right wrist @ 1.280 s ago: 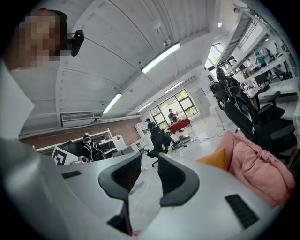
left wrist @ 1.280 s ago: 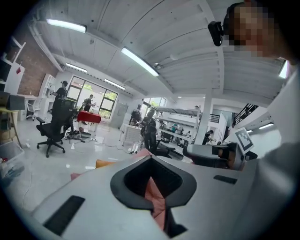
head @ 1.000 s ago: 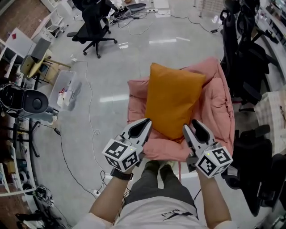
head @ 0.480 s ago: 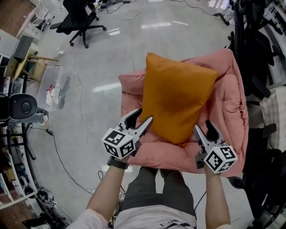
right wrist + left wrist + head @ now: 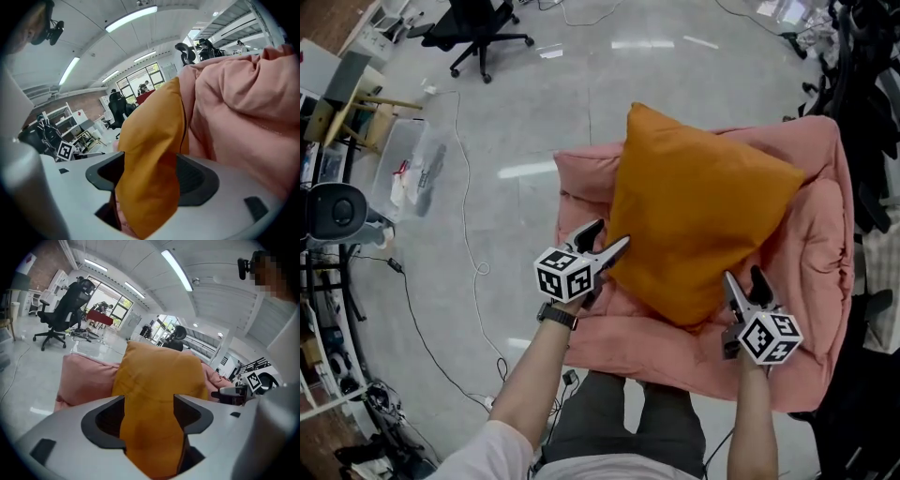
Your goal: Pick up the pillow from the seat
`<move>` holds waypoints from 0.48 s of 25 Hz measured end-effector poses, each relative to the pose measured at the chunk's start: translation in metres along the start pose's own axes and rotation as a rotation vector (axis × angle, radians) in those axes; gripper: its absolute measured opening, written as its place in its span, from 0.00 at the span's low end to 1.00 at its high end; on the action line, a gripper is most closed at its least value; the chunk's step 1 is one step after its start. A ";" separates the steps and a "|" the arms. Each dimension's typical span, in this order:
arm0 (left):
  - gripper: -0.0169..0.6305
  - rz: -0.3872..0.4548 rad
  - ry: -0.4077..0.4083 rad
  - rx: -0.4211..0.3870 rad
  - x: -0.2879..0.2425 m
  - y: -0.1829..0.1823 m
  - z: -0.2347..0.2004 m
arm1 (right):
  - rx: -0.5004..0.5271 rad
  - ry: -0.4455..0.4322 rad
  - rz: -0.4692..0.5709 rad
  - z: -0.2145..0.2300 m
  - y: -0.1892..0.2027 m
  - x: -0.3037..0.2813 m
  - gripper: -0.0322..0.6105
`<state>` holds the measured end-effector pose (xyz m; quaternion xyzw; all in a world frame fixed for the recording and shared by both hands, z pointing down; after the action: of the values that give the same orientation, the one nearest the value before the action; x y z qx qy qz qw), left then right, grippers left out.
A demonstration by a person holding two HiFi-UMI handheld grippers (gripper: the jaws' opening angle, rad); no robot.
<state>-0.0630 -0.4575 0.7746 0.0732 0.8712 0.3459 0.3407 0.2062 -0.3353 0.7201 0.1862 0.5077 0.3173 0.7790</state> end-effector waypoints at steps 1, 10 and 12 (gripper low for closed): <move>0.52 -0.001 -0.006 0.009 -0.006 0.002 -0.007 | 0.000 0.008 -0.002 0.003 0.001 -0.007 0.55; 0.58 -0.044 -0.011 0.076 -0.052 0.018 -0.066 | 0.004 0.066 -0.006 0.022 0.012 -0.054 0.61; 0.59 -0.051 0.020 0.086 -0.064 0.021 -0.069 | 0.004 0.069 -0.003 0.027 0.012 -0.060 0.61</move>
<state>-0.0615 -0.5035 0.8591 0.0623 0.8901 0.3003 0.3373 0.2103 -0.3668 0.7787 0.1757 0.5350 0.3214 0.7613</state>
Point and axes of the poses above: the fingertips, and each gripper's own axes: x backward along the fingers, z to its right, y out of its underside, the point moved 2 cm from there along x, backward along the fingers, and after that the axes turned 9 degrees about -z, right-handed, at the moved point
